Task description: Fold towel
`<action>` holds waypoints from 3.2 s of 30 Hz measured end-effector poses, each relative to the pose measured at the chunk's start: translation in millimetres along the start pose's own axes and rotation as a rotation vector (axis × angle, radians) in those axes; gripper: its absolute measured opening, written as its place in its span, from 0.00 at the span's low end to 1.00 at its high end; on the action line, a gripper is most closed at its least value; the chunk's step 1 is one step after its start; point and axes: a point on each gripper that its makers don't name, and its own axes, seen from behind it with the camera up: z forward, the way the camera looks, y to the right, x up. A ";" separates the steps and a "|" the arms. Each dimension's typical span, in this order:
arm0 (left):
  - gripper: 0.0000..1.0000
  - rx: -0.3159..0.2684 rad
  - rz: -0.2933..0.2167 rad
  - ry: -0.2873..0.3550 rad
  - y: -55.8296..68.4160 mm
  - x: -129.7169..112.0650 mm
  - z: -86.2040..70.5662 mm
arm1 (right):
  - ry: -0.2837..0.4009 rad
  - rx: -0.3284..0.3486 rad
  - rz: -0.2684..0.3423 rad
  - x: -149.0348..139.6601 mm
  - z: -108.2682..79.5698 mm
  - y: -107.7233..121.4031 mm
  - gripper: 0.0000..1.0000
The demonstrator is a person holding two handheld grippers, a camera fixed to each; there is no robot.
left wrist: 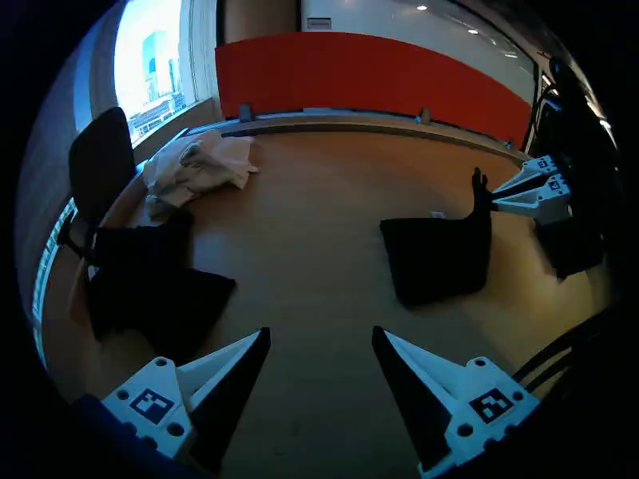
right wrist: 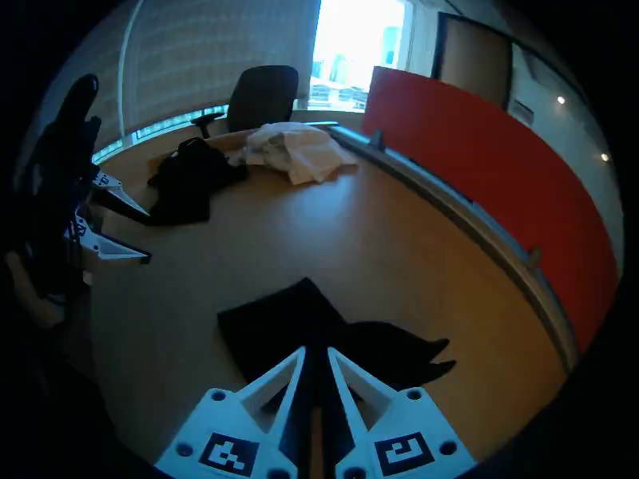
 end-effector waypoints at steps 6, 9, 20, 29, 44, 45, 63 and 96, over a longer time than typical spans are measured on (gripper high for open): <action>0.94 0.002 -0.022 0.004 -5.4 -6.2 -3.3 | -0.032 0.085 -0.027 6.9 41.5 -37.0 0.08; 0.95 0.009 -0.033 0.000 -9.2 -12.0 -3.5 | -0.064 0.140 -0.028 -0.6 64.8 -59.9 0.08; 0.94 0.014 -0.092 -0.001 -13.7 -21.1 -5.0 | -0.147 0.206 -0.025 -29.8 93.3 -86.5 0.08; 0.94 0.018 -0.077 -0.005 -18.7 -21.1 -4.2 | -0.132 0.193 -0.008 -25.0 88.6 -80.8 0.36; 0.94 0.016 -0.077 -0.008 -15.7 -20.0 -0.2 | -0.112 0.163 0.033 -29.0 71.4 -70.6 0.78; 0.94 0.016 -0.077 -0.008 -15.5 -19.7 0.0 | -0.111 0.159 0.035 -30.5 69.3 -69.6 0.78; 0.94 0.015 -0.059 -0.001 -12.3 -12.3 0.4 | -0.136 0.069 0.152 -82.0 27.7 -47.4 0.78; 0.94 0.013 -0.061 -0.004 -11.4 -17.1 -1.8 | -0.179 -0.013 0.230 -125.8 29.1 -48.5 0.33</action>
